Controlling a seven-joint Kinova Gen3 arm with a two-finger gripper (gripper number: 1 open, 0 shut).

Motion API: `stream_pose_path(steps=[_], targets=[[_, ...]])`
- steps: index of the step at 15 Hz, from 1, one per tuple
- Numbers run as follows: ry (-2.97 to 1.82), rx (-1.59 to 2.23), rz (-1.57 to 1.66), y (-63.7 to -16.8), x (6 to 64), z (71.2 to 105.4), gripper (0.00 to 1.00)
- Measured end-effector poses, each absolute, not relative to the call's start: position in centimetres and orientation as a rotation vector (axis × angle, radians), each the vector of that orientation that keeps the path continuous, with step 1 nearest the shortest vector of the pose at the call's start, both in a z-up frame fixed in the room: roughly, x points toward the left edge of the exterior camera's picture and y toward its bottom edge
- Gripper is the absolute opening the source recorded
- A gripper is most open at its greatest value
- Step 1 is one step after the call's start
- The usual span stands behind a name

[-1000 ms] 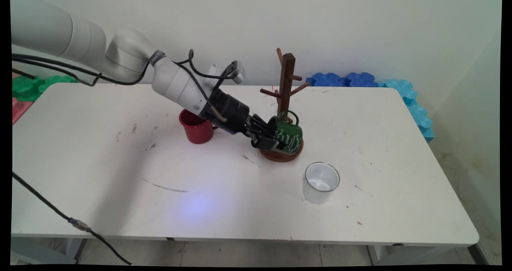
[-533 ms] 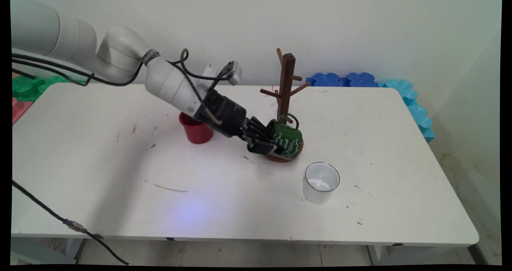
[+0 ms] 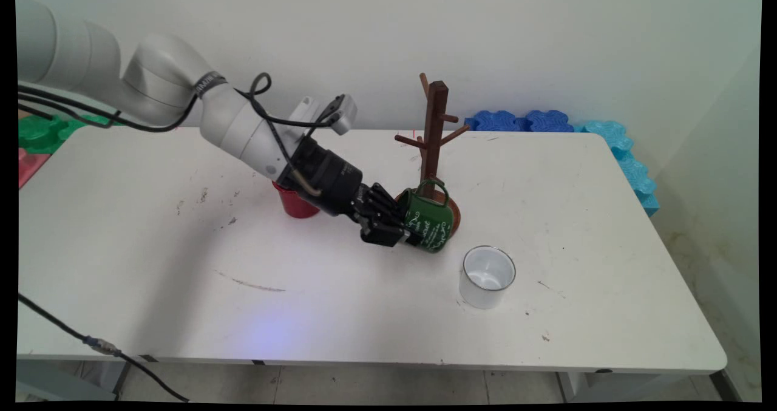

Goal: Place the picked object on the table

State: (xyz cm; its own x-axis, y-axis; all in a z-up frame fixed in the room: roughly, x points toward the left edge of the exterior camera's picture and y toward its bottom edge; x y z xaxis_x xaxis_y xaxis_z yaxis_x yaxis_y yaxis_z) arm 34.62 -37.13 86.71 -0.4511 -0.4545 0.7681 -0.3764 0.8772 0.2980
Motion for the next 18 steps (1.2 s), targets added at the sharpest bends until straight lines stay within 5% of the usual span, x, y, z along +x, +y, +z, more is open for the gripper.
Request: stream_pose_path(steps=[18], targets=[[-2.308,0.525,0.128,-32.1,43.3,90.4,0.0]])
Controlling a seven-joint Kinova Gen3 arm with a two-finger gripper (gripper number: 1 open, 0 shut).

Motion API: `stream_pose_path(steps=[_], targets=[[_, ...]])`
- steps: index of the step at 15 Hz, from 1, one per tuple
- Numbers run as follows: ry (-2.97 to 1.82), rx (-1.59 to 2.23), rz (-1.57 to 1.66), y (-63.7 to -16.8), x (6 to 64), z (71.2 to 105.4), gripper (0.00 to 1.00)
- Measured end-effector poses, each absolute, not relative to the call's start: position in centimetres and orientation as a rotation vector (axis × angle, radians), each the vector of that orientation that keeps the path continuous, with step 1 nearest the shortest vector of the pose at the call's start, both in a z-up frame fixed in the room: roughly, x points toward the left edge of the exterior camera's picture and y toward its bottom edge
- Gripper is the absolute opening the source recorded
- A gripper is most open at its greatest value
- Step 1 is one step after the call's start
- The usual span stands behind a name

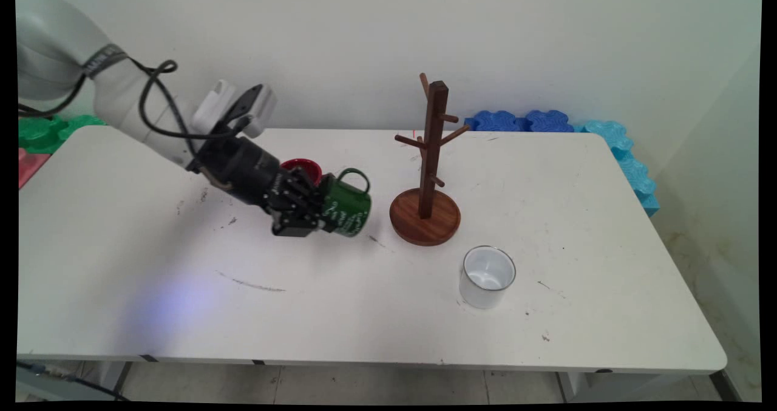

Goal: Place the picked object on the table

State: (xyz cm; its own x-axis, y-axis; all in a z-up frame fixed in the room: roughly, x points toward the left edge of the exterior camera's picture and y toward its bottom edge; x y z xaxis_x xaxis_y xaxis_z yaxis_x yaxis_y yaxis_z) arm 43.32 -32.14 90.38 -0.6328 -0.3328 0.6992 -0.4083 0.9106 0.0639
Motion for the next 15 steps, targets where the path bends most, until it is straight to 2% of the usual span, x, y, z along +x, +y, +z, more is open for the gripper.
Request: stream_pose_path(steps=[15], targets=[[-2.585,0.363,0.265,-28.5,49.9,87.9,0.0]])
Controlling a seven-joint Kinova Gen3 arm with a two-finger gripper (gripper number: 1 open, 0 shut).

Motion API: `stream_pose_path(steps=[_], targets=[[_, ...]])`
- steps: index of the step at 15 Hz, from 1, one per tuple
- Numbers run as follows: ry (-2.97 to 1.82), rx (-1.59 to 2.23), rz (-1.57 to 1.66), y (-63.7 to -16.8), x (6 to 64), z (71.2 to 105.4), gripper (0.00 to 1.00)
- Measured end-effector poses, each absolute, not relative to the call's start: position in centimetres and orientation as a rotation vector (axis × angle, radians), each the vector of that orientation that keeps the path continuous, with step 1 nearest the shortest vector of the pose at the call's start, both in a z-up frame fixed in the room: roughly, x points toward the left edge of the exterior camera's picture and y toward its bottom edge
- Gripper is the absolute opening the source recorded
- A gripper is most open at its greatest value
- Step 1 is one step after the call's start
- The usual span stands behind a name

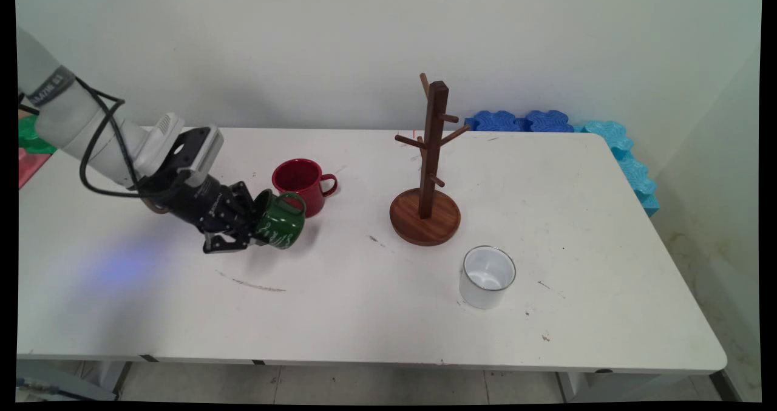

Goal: Place the picked object on the table

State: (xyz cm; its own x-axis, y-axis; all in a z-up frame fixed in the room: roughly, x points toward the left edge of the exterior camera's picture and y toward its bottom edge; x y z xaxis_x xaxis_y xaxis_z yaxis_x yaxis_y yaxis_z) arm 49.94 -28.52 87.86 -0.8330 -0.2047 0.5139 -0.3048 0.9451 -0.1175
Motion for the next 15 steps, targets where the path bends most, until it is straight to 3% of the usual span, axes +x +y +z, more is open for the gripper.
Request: stream_pose_path(steps=[15], targets=[[-2.754,0.253,0.281,-26.8,49.0,86.1,0.0]])
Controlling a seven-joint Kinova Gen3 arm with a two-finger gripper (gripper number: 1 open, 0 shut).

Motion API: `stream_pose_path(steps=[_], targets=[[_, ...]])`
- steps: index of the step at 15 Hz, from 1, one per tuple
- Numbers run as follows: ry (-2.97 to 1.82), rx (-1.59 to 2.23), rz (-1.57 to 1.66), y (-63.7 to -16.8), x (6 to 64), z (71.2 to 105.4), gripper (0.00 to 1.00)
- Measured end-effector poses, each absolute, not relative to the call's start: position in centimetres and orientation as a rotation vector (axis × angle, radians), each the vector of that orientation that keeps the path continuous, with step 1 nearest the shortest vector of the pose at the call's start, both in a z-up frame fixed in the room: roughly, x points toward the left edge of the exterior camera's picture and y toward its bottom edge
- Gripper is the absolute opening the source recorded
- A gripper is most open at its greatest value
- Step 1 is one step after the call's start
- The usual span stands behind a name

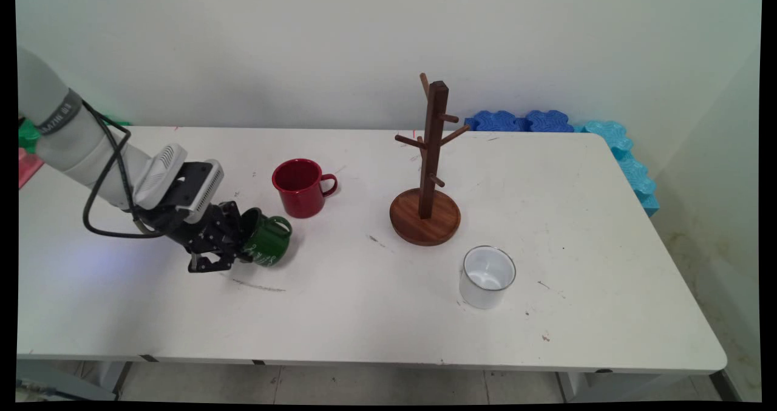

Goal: Place the picked object on the table

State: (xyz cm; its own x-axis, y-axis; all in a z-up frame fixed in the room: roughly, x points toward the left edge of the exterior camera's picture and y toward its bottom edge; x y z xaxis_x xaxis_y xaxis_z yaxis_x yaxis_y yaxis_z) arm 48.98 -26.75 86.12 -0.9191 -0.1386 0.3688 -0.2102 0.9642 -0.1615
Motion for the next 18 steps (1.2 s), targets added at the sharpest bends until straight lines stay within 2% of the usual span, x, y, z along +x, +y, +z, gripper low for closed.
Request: stream_pose_path(steps=[12,13,18], targets=[[-2.802,0.21,0.27,-28.1,46.5,84.6,0.0],[-2.804,0.21,0.27,-28.2,46.4,84.5,1.0],[-2.806,0.204,0.271,-28.8,45.8,84.2,1.0]])
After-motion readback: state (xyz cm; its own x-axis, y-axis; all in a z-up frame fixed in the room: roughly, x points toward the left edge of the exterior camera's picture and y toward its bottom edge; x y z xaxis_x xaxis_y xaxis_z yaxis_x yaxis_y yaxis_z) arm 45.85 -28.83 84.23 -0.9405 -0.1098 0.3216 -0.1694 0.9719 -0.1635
